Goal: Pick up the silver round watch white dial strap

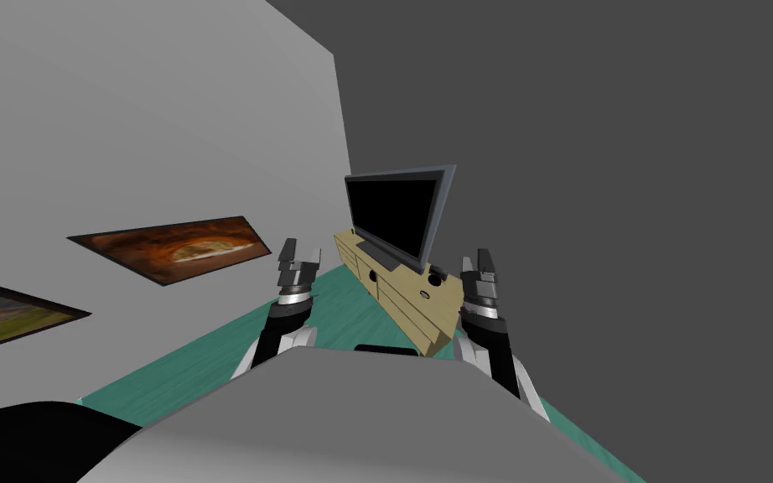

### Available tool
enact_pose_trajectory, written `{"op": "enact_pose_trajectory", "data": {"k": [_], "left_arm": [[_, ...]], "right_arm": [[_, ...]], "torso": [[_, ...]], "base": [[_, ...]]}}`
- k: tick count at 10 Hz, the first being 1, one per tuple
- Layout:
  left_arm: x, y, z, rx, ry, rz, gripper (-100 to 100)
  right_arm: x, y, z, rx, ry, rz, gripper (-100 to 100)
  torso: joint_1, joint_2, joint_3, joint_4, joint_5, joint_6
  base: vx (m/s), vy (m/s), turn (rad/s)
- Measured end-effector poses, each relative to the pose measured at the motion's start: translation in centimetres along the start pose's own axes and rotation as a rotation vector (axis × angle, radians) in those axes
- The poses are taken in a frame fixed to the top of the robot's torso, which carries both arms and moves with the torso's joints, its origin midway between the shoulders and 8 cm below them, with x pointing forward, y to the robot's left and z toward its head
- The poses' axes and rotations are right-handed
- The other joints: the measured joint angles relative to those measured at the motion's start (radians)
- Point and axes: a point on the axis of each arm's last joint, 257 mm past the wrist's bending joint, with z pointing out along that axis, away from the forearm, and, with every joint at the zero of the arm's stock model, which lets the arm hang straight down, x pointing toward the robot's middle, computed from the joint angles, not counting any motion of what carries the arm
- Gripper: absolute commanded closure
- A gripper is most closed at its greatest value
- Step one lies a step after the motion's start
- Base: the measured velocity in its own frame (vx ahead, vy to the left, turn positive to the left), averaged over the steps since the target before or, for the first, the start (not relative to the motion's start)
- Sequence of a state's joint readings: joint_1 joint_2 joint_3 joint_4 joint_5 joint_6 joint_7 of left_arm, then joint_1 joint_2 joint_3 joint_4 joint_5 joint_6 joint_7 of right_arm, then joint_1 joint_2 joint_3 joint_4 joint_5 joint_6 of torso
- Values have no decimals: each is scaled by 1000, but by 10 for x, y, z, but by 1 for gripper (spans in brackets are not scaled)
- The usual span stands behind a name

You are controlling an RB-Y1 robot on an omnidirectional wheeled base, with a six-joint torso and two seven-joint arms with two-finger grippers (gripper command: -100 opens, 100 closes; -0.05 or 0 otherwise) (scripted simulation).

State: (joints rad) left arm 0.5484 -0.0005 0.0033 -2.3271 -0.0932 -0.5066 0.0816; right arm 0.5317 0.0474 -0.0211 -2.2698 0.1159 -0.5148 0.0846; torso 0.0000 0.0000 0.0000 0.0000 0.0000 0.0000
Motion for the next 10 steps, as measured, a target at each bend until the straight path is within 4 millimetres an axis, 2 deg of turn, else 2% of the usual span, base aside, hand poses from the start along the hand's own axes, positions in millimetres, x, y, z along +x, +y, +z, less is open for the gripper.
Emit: {"op": "enact_pose_trajectory", "data": {"k": [2,5,8,10], "left_arm": [[0,0,0,0,0,0,0],[0,0,0,0,0,0,0],[0,0,0,0,0,0,0],[0,0,0,0,0,0,0]], "right_arm": [[8,-5,-3,4,55,-32,-100],[22,-24,-13,30,167,-113,-100],[35,-60,-37,92,293,-227,-100],[34,-91,-60,142,381,-319,-100]], "torso": [[1,0,0,0,0,0],[2,1,1,0,0,0],[3,1,1,0,1,0],[3,1,1,0,1,0]], "base": [[-4,22,-59],[-14,38,-43],[-18,59,-13],[-14,42,27]]}}
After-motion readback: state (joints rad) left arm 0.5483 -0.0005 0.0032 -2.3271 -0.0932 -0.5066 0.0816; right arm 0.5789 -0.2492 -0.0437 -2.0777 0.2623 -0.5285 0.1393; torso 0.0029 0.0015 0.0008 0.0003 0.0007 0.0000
